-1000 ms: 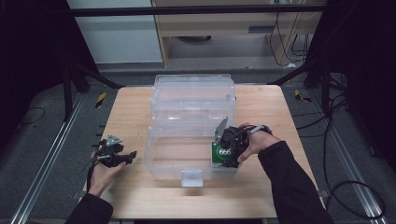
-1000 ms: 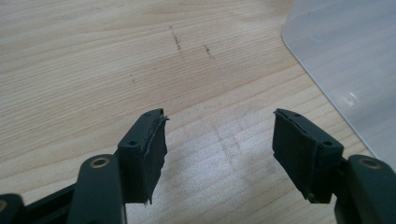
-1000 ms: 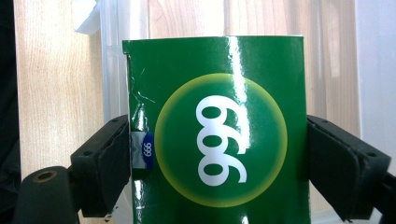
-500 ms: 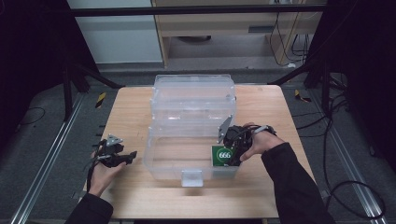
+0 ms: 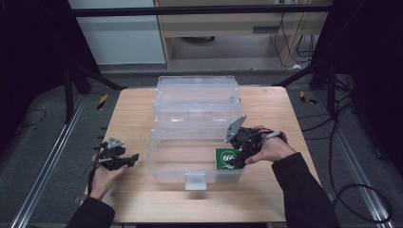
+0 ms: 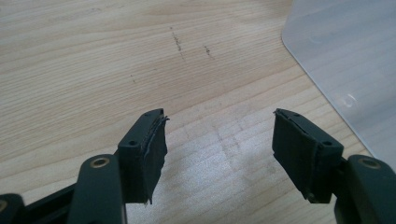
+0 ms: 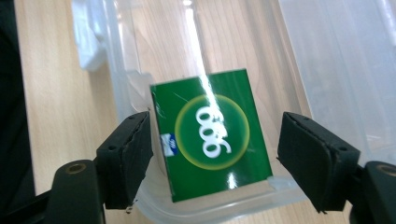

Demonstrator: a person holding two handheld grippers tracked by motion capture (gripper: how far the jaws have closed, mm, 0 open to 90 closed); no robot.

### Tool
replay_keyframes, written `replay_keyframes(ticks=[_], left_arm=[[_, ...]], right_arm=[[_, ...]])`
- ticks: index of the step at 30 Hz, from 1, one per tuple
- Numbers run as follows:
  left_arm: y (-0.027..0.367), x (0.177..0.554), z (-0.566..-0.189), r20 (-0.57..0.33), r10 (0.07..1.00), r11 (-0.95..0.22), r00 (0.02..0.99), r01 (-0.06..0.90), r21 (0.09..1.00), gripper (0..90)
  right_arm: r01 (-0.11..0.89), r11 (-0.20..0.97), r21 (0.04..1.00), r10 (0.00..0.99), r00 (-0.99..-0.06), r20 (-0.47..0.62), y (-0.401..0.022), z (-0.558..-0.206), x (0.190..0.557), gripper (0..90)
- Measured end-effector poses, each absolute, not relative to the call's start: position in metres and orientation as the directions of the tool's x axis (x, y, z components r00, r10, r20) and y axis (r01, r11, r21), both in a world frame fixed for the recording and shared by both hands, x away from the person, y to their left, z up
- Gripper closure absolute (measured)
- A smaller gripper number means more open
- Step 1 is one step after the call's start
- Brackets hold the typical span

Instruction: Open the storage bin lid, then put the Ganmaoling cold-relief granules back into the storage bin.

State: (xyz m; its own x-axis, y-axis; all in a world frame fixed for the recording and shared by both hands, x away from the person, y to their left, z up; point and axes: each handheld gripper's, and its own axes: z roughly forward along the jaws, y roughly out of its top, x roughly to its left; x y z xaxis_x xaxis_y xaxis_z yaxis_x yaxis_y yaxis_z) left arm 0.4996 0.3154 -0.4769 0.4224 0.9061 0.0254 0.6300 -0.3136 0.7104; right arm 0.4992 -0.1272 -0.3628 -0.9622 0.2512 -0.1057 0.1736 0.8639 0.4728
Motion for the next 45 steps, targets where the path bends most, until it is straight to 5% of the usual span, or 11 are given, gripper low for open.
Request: replay_keyframes(ticks=[25, 45], left_arm=[[0.318, 0.499, -0.473, 0.021, 0.912, -0.299, 0.41, 0.627, 0.719, 36.4], [0.324, 0.496, -0.468, 0.016, 0.928, -0.258, 0.373, 0.609, 0.75, 54.5]], right_arm=[[0.221, 0.814, 0.537, 0.292, -0.955, -0.05, -0.095, -0.372, 0.481, 29.6], [0.185, 0.824, 0.536, 0.228, -0.974, -0.014, -0.073, -0.381, 0.473, 46.1]])
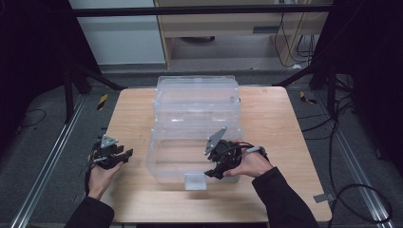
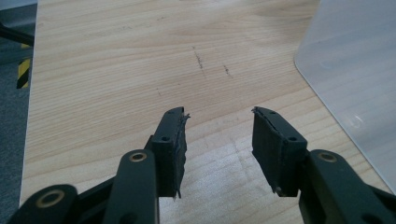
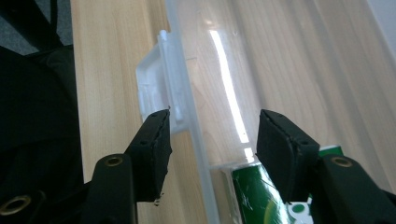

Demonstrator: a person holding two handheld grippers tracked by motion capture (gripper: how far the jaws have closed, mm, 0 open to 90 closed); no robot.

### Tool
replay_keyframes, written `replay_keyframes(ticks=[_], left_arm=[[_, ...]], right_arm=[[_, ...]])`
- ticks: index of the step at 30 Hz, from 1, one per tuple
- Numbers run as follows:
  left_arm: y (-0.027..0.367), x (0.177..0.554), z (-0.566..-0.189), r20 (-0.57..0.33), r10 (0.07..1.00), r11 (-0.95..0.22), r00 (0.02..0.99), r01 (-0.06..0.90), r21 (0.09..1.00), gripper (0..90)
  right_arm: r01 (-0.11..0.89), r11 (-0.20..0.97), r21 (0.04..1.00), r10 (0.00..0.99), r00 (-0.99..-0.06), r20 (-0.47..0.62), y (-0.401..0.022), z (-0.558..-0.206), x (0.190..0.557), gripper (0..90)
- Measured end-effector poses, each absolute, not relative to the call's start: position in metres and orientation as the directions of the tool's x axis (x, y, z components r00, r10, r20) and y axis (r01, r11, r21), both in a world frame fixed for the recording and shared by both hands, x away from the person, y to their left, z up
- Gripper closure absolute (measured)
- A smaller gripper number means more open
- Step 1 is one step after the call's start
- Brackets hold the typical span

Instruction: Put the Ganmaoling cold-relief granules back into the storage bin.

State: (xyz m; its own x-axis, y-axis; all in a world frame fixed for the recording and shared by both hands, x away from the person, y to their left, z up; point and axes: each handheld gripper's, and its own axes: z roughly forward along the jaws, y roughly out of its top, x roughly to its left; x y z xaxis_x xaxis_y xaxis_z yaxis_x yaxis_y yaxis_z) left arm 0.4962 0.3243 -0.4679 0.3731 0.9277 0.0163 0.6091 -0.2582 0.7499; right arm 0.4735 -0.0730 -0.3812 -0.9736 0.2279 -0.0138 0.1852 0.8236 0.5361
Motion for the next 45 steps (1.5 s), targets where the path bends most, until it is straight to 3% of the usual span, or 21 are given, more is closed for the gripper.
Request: replay_keyframes(ticks=[12, 27, 34, 45], left_arm=[[0.325, 0.495, -0.467, 0.019, 0.928, -0.253, 0.373, 0.591, 0.766, 55.0], [0.323, 0.494, -0.464, -0.003, 0.921, -0.245, 0.39, 0.586, 0.773, 55.6], [0.322, 0.494, -0.463, -0.006, 0.916, -0.251, 0.401, 0.583, 0.773, 55.0], [0.323, 0.492, -0.443, -0.004, 0.898, -0.264, 0.44, 0.546, 0.795, 53.7]], right_arm=[[0.193, 0.854, 0.483, 0.2, -0.979, 0.039, -0.06, -0.392, 0.473, 55.0], [0.202, 0.876, 0.438, 0.201, -0.978, 0.049, -0.055, -0.404, 0.475, 57.3], [0.194, 0.891, 0.409, 0.18, -0.981, 0.073, -0.05, -0.407, 0.476, 62.6], [0.205, 0.895, 0.396, 0.189, -0.979, 0.078, -0.048, -0.407, 0.475, 63.7]])
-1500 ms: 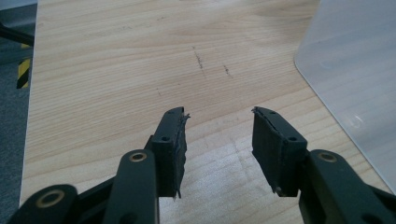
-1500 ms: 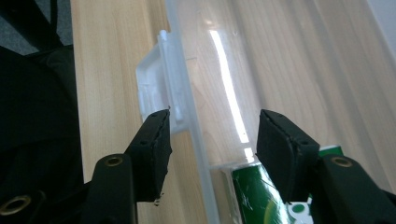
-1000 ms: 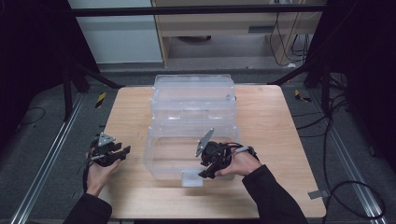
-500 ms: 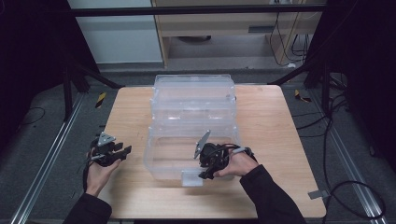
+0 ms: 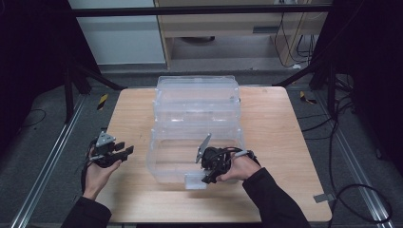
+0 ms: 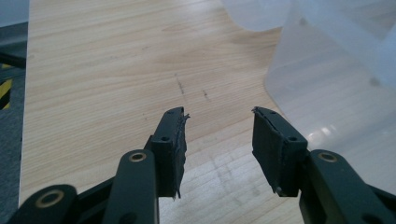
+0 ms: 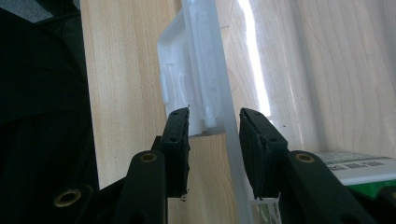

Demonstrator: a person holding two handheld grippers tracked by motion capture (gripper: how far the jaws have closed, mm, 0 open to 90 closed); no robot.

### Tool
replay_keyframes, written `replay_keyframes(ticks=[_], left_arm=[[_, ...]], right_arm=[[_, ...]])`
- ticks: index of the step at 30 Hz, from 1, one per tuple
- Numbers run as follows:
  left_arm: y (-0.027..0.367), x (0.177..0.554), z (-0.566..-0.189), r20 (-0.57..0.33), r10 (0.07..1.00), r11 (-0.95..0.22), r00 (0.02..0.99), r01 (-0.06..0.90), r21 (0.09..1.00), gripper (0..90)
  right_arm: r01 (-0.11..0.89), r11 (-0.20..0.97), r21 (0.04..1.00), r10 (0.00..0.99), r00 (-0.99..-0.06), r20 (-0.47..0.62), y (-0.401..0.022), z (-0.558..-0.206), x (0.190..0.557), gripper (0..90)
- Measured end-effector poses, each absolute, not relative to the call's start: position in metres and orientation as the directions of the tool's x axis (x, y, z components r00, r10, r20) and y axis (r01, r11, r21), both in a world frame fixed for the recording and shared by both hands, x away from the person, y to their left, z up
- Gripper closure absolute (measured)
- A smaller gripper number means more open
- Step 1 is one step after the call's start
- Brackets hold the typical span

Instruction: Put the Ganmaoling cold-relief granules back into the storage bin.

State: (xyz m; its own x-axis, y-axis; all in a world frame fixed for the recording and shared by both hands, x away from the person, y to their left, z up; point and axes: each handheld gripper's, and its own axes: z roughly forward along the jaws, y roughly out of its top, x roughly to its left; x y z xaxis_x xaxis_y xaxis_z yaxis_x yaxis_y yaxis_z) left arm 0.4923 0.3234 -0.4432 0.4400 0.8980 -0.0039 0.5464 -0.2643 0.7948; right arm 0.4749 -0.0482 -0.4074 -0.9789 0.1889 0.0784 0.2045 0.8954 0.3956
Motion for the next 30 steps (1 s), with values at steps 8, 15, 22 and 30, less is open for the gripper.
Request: replay_keyframes(ticks=[8, 15, 22, 30], left_arm=[[0.322, 0.496, -0.425, -0.008, 0.849, -0.304, 0.528, 0.501, 0.81, 53.5], [0.316, 0.505, -0.394, 0.046, 0.778, -0.408, 0.627, 0.448, 0.796, 54.0], [0.298, 0.51, -0.371, 0.1, 0.688, -0.513, 0.719, 0.384, 0.767, 51.7], [0.275, 0.516, -0.34, 0.168, 0.588, -0.597, 0.791, 0.284, 0.751, 50.5]], right_arm=[[0.207, 0.899, 0.386, 0.189, -0.978, 0.083, -0.048, -0.408, 0.475, 63.4], [0.203, 0.9, 0.386, 0.186, -0.979, 0.082, -0.048, -0.408, 0.475, 63.5], [0.187, 0.9, 0.393, 0.173, -0.982, 0.071, -0.048, -0.408, 0.474, 63.4], [0.18, 0.901, 0.396, 0.169, -0.984, 0.064, -0.048, -0.408, 0.473, 63.3]])
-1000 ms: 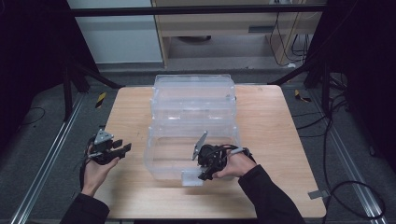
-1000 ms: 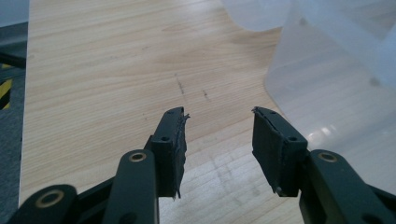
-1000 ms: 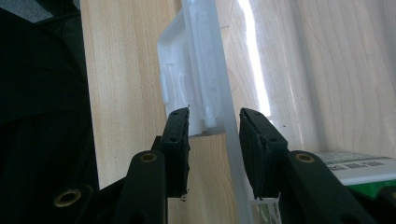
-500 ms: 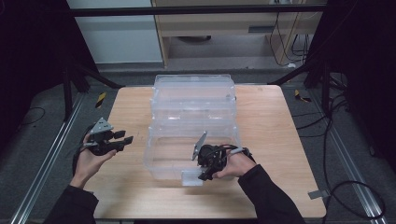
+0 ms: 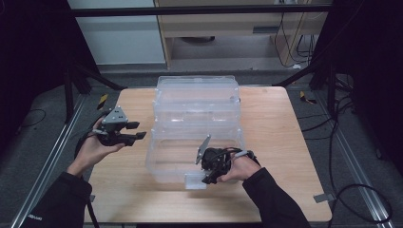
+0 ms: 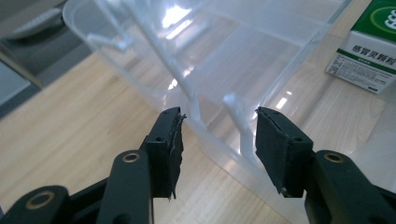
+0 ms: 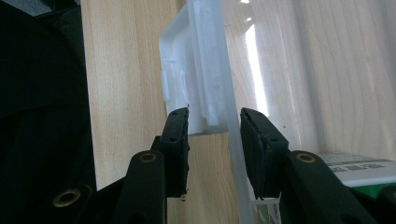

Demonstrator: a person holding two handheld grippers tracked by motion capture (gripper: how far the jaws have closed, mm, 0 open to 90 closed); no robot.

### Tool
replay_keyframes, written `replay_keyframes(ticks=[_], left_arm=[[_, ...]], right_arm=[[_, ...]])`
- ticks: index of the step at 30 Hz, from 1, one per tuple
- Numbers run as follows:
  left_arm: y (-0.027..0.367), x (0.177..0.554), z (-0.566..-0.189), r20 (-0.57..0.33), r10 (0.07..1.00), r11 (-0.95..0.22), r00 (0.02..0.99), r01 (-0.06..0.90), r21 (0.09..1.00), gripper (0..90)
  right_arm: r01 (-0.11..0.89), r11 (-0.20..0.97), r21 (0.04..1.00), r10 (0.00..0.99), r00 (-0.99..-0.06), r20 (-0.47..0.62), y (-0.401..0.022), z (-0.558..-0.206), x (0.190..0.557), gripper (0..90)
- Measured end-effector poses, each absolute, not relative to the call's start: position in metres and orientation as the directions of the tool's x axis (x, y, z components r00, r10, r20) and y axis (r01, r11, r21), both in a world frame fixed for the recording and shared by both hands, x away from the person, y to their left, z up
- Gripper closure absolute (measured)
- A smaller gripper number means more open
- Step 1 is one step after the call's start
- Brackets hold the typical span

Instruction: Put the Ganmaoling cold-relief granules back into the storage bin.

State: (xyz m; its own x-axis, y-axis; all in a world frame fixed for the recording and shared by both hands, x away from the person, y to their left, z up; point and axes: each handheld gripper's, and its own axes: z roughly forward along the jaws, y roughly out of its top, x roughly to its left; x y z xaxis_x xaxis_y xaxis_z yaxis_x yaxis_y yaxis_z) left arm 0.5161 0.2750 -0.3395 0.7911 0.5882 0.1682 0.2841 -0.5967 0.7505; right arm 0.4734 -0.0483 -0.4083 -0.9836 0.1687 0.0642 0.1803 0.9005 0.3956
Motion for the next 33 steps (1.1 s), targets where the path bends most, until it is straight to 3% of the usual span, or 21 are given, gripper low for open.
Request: replay_keyframes(ticks=[11, 33], left_arm=[[0.248, 0.525, -0.312, 0.235, 0.43, -0.702, 0.872, 0.159, 0.695, 48.5], [0.197, 0.553, -0.277, 0.35, 0.243, -0.816, 0.905, -0.004, 0.578, 47.4]], right_arm=[[0.174, 0.901, 0.398, 0.162, -0.985, 0.063, -0.049, -0.409, 0.474, 63.4], [0.168, 0.9, 0.401, 0.158, -0.986, 0.059, -0.049, -0.408, 0.473, 63.4]])
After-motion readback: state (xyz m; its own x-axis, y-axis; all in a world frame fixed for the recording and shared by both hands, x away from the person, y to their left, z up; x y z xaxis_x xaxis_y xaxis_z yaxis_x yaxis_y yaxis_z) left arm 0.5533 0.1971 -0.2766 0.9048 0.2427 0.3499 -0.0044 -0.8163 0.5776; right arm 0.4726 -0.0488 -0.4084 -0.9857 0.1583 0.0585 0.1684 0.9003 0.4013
